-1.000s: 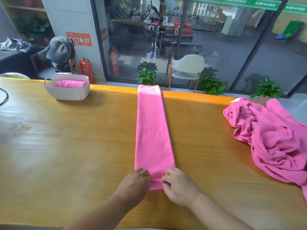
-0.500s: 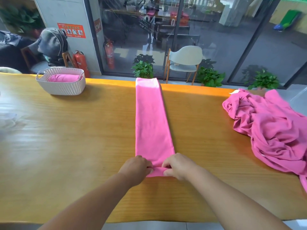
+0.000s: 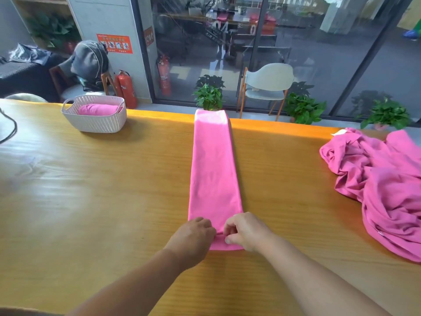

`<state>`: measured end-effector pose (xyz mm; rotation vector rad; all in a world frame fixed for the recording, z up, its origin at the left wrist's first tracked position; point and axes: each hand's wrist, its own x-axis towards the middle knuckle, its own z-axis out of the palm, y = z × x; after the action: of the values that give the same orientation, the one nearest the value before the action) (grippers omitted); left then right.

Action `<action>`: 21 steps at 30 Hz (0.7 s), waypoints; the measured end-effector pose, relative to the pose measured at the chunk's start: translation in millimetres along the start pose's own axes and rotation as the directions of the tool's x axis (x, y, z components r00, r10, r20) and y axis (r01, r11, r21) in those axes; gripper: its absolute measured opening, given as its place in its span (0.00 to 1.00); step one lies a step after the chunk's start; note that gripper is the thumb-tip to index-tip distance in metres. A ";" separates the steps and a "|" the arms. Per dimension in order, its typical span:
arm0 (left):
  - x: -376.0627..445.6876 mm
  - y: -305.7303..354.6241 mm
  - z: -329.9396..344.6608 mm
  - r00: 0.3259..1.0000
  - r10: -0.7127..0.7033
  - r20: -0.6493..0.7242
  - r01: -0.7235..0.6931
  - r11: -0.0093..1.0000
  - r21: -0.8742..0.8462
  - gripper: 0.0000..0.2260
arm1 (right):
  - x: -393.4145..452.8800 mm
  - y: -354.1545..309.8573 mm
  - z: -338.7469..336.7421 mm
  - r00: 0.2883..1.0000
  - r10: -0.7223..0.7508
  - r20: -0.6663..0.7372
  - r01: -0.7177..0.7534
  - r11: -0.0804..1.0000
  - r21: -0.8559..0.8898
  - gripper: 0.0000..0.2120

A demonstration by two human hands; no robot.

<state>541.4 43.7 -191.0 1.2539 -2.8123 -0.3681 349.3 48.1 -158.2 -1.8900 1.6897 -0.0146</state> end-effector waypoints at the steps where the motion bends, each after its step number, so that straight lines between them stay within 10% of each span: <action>1: -2.0 -0.2 -0.7 1.000 0.005 -0.007 -0.005 1.000 0.003 0.16 | 0.1 0.5 -0.3 1.000 0.000 -0.001 0.000 1.000 0.014 0.06; 14: 26.2 -10.1 -28.5 0.949 -0.172 0.265 0.236 0.944 -0.230 0.07 | -5.8 0.4 0.7 0.968 -0.249 -0.004 0.233 0.910 -0.342 0.15; 21: 26.0 -9.0 -22.6 0.980 -0.174 0.093 0.190 0.962 -0.195 0.10 | 16.5 3.2 -15.3 0.979 -0.142 0.144 0.181 0.935 -0.306 0.15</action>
<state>533.5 14.3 -172.7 1.4831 -2.6397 -0.7052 343.6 26.7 -153.2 -2.2145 1.5212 0.3188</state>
